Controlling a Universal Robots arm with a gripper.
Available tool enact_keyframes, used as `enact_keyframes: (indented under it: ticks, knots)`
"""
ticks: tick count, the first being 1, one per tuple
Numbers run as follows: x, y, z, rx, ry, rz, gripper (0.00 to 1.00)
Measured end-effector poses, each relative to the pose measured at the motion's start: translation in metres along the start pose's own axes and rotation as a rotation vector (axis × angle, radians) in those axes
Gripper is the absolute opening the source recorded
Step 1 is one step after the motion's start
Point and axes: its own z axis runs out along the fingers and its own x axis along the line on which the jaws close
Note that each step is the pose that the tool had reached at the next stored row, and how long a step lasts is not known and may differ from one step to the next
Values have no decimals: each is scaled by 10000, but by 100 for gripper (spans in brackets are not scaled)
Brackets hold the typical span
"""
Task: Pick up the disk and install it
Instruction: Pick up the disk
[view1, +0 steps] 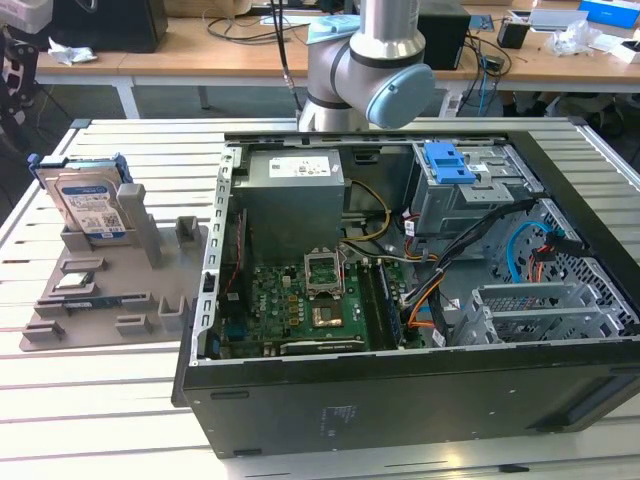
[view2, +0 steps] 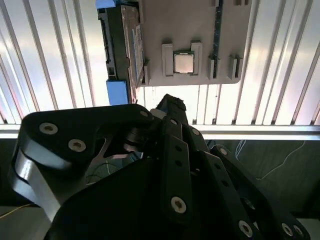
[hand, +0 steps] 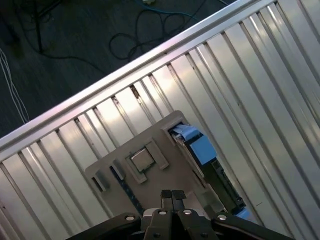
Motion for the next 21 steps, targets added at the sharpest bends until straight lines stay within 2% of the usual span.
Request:
enact_keyframes:
  ticks: [4,5,6,12,19,21]
  knots:
    - [0,0,0,-12,-4,-446,11]
    - [0,0,0,-18,-7,-649,11]
    - [0,0,0,-33,-12,-1192,11]
    - [0,0,1,-59,-22,-2193,11]
    - [0,0,1,-82,-29,-3021,11]
    - [0,0,1,-92,-33,-3394,11]
